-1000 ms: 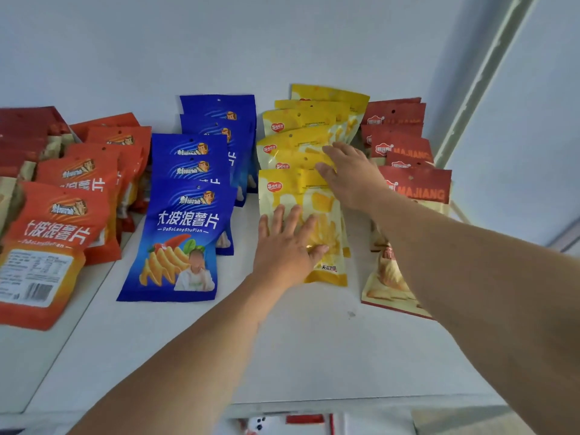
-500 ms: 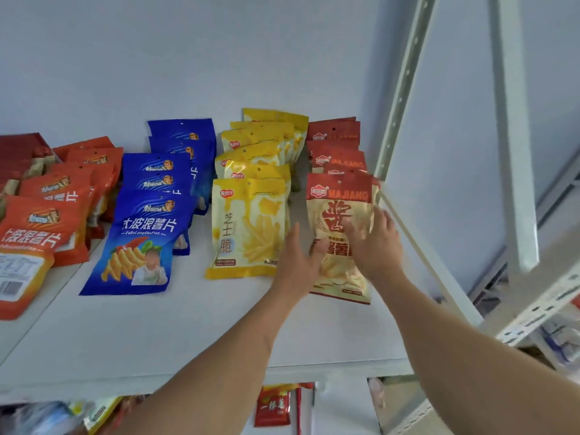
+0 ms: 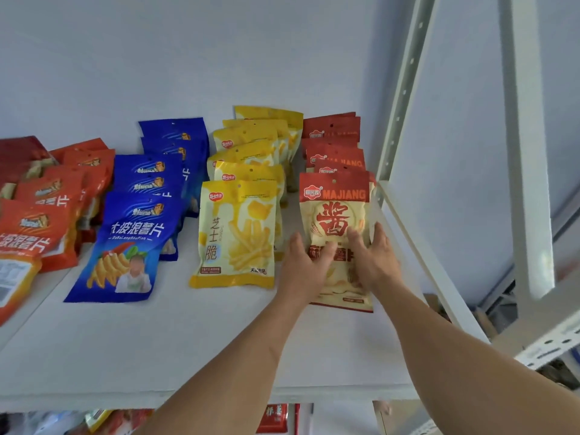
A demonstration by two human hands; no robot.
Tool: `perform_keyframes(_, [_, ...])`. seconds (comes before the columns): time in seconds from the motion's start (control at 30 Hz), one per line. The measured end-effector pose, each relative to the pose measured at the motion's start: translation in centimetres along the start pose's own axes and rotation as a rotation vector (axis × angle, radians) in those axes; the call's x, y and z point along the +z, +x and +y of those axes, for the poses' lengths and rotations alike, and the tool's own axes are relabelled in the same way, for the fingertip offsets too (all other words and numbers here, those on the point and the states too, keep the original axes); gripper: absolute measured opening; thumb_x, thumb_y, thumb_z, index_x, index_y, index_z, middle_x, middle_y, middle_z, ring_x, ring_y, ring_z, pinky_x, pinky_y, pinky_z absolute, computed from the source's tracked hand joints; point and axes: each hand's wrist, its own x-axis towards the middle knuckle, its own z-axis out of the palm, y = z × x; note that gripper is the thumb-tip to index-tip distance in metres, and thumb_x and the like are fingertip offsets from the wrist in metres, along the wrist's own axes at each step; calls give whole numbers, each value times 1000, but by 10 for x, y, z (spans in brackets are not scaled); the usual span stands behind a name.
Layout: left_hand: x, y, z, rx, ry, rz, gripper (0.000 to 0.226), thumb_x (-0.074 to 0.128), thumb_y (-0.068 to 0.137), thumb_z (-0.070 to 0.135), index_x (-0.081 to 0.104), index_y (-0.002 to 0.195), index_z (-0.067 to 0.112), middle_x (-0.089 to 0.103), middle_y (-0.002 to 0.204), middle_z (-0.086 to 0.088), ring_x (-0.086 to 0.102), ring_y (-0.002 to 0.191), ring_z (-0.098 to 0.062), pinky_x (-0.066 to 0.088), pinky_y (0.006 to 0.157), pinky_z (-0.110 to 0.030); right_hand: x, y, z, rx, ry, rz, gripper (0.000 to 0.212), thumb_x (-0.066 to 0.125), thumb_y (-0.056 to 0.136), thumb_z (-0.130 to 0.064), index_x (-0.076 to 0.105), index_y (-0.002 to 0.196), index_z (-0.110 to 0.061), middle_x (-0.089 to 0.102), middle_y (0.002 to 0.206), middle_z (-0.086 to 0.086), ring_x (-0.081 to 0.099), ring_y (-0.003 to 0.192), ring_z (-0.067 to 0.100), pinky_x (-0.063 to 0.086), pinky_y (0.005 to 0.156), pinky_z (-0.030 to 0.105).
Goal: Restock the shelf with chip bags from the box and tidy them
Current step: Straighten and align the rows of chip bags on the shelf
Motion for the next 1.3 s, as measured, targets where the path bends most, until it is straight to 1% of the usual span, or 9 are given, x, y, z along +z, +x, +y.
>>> perform_keyframes(0.13, [-9,37,18,-91,-220,6,104,55,75,86,19,159,36,37,161,0,38,148,-26,38,116,-54,-10,35,-21,40,215,21,116,37,67,-98,17,157,-28,43,155,7,48,136,33,39,111,58])
perform_keyframes(0.3, [-8,70,25,-67,-446,-93,18,62,91,60,53,106,56,73,112,10,73,101,-14,61,88,-44,-13,73,-40,10,571,-118,74,54,74,-85,45,131,-40,75,109,-2,76,91,22,58,90,50])
perform_keyframes(0.43, [-2,79,16,-92,-502,-134,37,64,89,59,53,121,45,73,113,9,73,102,-15,61,90,-47,-4,87,-35,-12,610,-184,55,51,85,-77,46,127,-41,76,106,1,77,88,22,60,86,47])
perform_keyframes(0.6, [-9,97,21,-137,-585,-66,91,72,69,74,40,145,36,71,123,5,73,105,-17,59,94,-46,-10,105,-34,-5,716,-204,91,42,73,-92,55,135,-28,74,115,3,74,100,24,57,90,50])
perform_keyframes(0.7, [-21,117,33,-166,-598,-60,120,73,58,84,23,157,38,57,146,0,62,126,-22,48,108,-51,-18,118,-43,6,730,-223,78,26,89,-81,62,130,-26,77,108,-5,75,94,12,53,78,34])
perform_keyframes(0.9, [-22,133,55,-109,-549,-114,50,68,93,45,52,137,27,72,118,5,71,105,-14,57,93,-38,-17,133,-56,12,722,-358,73,33,90,-78,61,131,-25,76,111,4,75,98,25,61,79,40])
perform_keyframes(1.03, [-23,128,49,-89,-486,-32,84,68,81,64,39,150,26,64,135,2,65,118,-17,54,102,-43,-20,140,-55,1,626,-236,78,33,83,-86,59,130,-30,77,107,-4,75,94,18,57,91,45])
perform_keyframes(1.17, [-23,90,41,147,-26,151,85,50,93,67,18,161,25,28,166,0,28,152,-19,25,125,-43,-31,146,-76,-54,340,-5,96,24,71,-97,43,141,-35,62,134,-3,65,116,22,50,102,51])
perform_keyframes(1.3, [-1,25,15,714,681,164,72,30,97,71,40,154,27,32,165,-6,23,154,-33,14,125,-54,-36,160,-107,-366,-295,115,81,23,90,-79,29,155,-32,26,164,-2,24,151,23,19,121,54])
